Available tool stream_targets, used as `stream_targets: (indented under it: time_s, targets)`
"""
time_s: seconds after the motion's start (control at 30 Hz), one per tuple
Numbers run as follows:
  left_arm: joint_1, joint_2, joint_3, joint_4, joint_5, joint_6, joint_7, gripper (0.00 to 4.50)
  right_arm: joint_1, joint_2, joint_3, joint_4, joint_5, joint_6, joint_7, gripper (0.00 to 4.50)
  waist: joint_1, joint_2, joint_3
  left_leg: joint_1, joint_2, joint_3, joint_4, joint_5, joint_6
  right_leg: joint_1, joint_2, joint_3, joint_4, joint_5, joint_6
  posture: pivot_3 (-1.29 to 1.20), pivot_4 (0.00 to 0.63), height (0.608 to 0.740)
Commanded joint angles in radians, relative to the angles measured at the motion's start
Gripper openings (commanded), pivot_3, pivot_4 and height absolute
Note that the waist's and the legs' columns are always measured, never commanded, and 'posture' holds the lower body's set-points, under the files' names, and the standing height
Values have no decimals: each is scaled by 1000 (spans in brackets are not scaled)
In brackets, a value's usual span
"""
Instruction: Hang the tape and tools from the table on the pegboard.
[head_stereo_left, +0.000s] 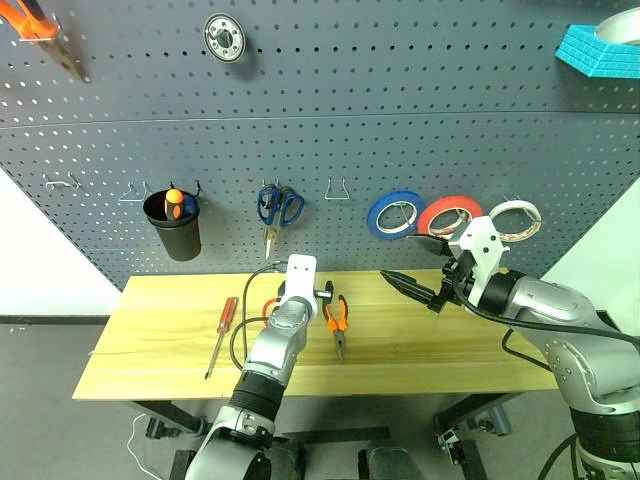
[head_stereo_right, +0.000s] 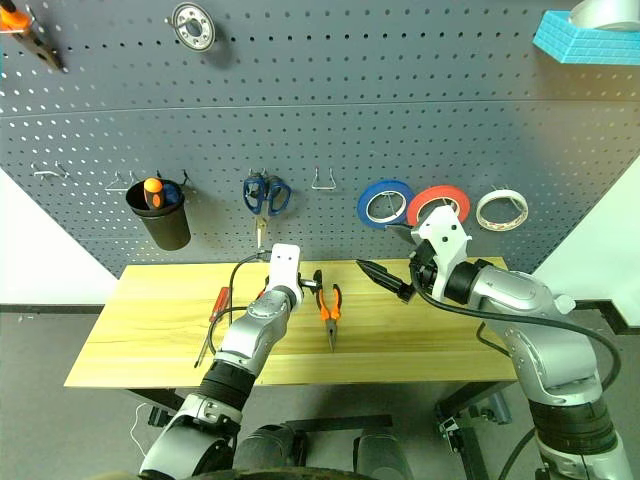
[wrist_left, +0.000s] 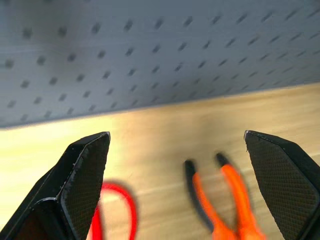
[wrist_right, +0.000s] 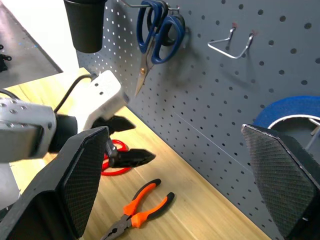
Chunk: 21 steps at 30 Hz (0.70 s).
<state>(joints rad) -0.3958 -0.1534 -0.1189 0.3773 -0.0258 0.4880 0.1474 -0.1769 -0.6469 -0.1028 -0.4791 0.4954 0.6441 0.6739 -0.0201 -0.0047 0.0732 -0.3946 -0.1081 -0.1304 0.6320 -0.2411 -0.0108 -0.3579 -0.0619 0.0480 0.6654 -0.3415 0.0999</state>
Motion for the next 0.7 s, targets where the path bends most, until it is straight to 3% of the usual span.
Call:
stream_targets:
  time_s: [0.03,0.53,0.7]
  targets:
    - [5,-81,9,-1,-7,79,44,4500,-13,7,-2,-40,10,-4,-12,4472,0,0,0,0,0,0,0,0,0,0,0,0,0,0,0,-146,36,717]
    - [-46,-152,80,158,-123,242,83,4500,-7,13,13,-70,15,14,-48,4472,-5,-2,1,0,0,0,0,0,0,0,0,0,0,0,0,-167,61,717]
    - [-80,-144,57,205,-133,219,79,4500,9,23,20,-96,17,29,-67,4472,-19,-4,2,-1,0,0,0,0,0,0,0,0,0,0,0,-178,71,717]
